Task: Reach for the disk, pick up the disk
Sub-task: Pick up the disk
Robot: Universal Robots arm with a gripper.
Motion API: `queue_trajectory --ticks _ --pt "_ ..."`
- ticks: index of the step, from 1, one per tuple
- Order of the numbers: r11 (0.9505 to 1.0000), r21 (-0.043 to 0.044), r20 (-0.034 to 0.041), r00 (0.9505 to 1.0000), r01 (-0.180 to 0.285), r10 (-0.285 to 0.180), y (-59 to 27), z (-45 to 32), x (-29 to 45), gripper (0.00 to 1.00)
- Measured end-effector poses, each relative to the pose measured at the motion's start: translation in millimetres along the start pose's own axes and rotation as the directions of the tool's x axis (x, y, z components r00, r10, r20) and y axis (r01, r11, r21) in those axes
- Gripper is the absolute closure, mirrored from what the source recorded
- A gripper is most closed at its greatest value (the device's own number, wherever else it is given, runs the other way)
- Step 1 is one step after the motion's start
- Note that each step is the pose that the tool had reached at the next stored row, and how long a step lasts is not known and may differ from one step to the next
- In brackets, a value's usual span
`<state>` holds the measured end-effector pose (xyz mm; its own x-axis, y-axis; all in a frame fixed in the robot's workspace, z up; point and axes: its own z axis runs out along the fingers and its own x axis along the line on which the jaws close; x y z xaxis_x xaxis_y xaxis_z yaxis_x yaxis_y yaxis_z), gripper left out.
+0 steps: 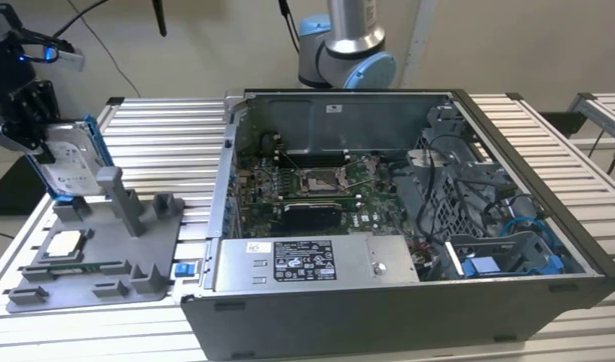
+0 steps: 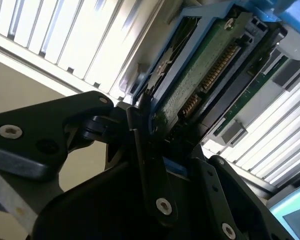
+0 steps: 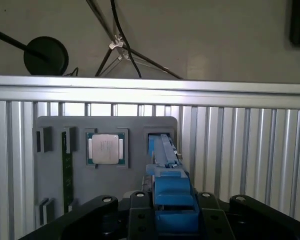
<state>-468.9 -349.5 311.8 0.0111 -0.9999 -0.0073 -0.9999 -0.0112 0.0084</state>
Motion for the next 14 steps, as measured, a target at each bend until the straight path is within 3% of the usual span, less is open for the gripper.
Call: queue_trajectory --ticks 14 --pt "1.0 0.0 0.0 1.0 0.0 0.0 0.3 -26.2 -0.2 1.0"
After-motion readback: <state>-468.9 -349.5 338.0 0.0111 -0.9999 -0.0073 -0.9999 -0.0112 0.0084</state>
